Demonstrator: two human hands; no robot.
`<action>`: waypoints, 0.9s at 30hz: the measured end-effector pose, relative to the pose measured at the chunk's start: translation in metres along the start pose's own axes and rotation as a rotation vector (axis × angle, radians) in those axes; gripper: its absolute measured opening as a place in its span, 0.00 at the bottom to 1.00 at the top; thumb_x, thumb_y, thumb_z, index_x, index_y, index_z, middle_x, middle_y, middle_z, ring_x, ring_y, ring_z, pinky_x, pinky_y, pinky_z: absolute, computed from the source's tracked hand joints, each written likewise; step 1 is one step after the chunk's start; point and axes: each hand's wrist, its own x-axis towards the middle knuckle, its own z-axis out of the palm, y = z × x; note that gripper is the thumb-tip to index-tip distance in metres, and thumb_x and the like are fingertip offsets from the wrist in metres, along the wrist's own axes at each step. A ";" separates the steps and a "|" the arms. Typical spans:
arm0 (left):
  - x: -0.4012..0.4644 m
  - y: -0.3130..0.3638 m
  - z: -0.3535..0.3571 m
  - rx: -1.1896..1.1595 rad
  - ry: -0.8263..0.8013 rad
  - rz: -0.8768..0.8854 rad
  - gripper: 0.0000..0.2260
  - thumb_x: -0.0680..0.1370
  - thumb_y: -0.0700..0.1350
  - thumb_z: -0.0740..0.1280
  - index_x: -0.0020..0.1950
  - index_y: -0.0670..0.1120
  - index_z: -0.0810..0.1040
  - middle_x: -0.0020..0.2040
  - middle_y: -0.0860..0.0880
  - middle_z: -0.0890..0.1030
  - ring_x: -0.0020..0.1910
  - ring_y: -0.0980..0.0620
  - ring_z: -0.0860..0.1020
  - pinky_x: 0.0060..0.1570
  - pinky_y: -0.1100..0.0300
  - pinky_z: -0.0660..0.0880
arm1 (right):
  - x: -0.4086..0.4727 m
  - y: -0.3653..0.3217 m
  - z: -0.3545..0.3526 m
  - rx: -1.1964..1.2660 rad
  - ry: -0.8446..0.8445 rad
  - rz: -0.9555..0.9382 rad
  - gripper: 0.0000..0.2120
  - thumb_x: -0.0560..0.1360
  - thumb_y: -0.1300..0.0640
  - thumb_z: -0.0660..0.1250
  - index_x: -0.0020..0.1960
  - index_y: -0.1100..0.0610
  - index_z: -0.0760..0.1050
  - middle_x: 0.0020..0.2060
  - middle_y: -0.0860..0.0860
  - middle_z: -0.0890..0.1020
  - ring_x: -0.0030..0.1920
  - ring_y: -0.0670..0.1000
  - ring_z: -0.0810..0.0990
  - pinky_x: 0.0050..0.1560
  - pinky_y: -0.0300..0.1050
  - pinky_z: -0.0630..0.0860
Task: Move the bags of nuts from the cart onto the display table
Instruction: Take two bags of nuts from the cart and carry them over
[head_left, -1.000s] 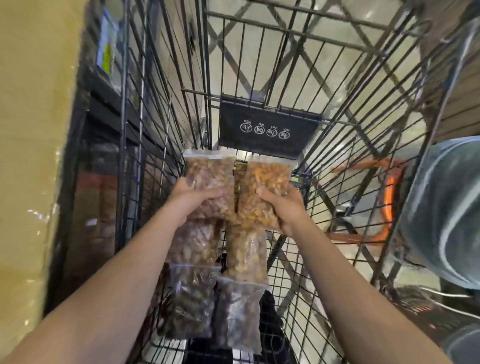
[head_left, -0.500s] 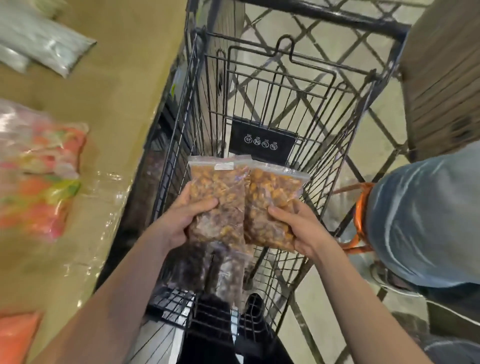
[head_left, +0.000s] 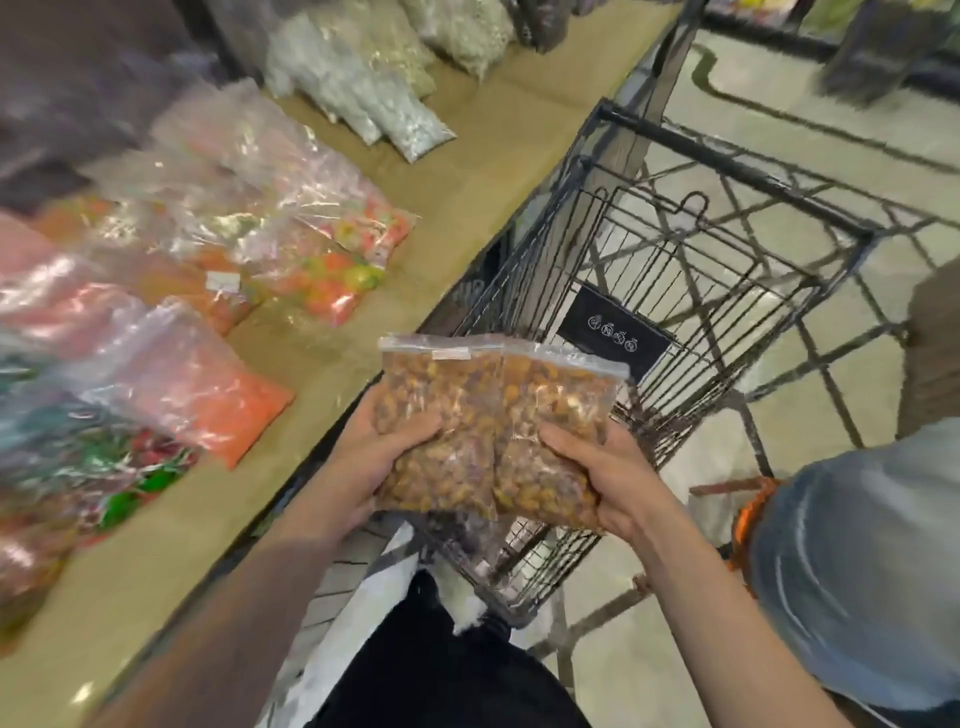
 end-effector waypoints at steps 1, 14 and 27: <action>-0.015 0.000 -0.012 -0.008 0.042 0.014 0.46 0.57 0.52 0.87 0.72 0.53 0.72 0.60 0.45 0.84 0.55 0.43 0.85 0.51 0.42 0.82 | -0.005 0.001 0.013 -0.048 -0.026 0.006 0.36 0.61 0.60 0.82 0.66 0.60 0.73 0.52 0.60 0.88 0.52 0.62 0.87 0.56 0.67 0.82; -0.227 -0.044 -0.175 -0.255 0.389 0.211 0.33 0.62 0.41 0.82 0.65 0.46 0.76 0.54 0.41 0.86 0.49 0.42 0.86 0.39 0.51 0.83 | -0.090 0.085 0.185 -0.397 -0.334 0.005 0.30 0.59 0.55 0.82 0.59 0.59 0.77 0.49 0.60 0.88 0.49 0.64 0.88 0.55 0.67 0.82; -0.434 -0.116 -0.335 -0.284 0.801 0.354 0.34 0.60 0.48 0.84 0.63 0.51 0.76 0.51 0.45 0.87 0.50 0.44 0.86 0.49 0.46 0.82 | -0.199 0.226 0.361 -0.509 -0.638 0.105 0.26 0.62 0.60 0.79 0.59 0.61 0.81 0.50 0.61 0.88 0.49 0.62 0.88 0.50 0.61 0.84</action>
